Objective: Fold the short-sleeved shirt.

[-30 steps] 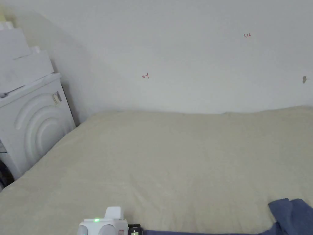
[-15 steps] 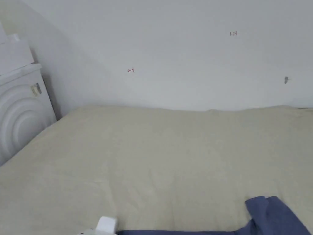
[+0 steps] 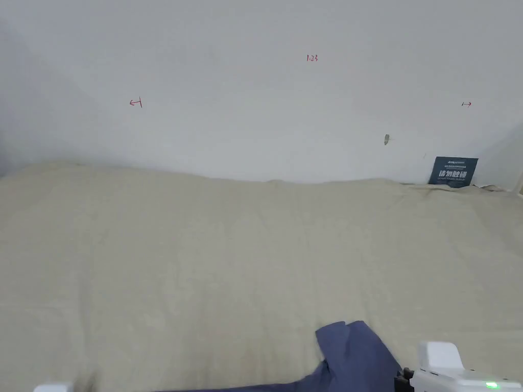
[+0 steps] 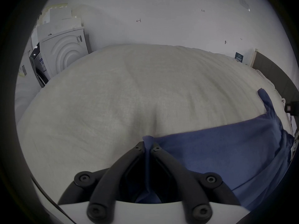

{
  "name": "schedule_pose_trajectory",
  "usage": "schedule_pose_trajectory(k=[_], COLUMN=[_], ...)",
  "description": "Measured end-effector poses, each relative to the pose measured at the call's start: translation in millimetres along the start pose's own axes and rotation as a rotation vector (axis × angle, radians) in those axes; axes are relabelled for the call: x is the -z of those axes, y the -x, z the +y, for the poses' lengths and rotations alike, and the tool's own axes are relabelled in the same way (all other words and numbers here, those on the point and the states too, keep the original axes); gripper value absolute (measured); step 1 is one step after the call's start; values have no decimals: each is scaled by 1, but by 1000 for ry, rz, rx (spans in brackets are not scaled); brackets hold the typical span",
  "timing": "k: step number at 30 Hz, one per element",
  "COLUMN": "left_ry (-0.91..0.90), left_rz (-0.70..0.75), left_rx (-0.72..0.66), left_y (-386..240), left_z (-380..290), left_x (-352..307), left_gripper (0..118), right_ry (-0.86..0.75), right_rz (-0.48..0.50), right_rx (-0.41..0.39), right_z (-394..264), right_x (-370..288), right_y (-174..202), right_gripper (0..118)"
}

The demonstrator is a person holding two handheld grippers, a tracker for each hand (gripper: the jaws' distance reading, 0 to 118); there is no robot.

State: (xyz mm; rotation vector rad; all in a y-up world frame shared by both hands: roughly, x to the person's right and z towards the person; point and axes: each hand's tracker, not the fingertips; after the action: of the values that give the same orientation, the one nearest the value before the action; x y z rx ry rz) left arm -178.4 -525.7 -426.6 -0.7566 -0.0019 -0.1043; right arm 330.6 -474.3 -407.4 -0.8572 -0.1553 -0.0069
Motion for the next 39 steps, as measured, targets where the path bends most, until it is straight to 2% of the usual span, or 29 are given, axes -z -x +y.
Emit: schedule_pose_trajectory(k=[2,3,5,8,11,12,16,17,18,23,25,28,30,39], left_ry=[15,24,31,26,30,26,24,21,22,24,-37,-118,-109,-86], left_rz=[1,0,1,4,9,20,28,23,21,-30,-126,-187,-265,-375], left_rx=[-2,-2,4,3,8,19,36,26,27,70,26,10,-60,-111], left_y=[-3,-2,-3,-2,-4,-7,-6,-4,-3,5,19,38,55,104], left_z=[0,2,0,1,2,1,4,7,8,15,22,30,32,-45], left_x=[5,6,7,5,5,5,1,-1,-4,-13,-32,-72,-101,-199], left_gripper=[4,4,4,5,5,5,5,5,5,5,5,4,4,4], right_ry=[56,79,110,134,108,100,78,78,76,56,38,-23,-65,-129], right_rz=[1,-14,37,36,29,32,46,50,73,119,185,218,279,303], right_rx=[-15,-2,19,44,76,73,67,61,64,78,107,149,172,208], right_z=[2,0,-1,-7,-10,-11,-13,-13,-14,-7,-1,3,-3,-95], right_x=[20,28,42,58,47,45,34,33,32,17,3,-29,-55,-163], right_y=[-6,-9,-15,-18,-15,-13,-8,-9,-11,-17,-21,-26,-28,-28], right_gripper=[60,68,71,74,70,64,26,5,2,1,1,1,1,1])
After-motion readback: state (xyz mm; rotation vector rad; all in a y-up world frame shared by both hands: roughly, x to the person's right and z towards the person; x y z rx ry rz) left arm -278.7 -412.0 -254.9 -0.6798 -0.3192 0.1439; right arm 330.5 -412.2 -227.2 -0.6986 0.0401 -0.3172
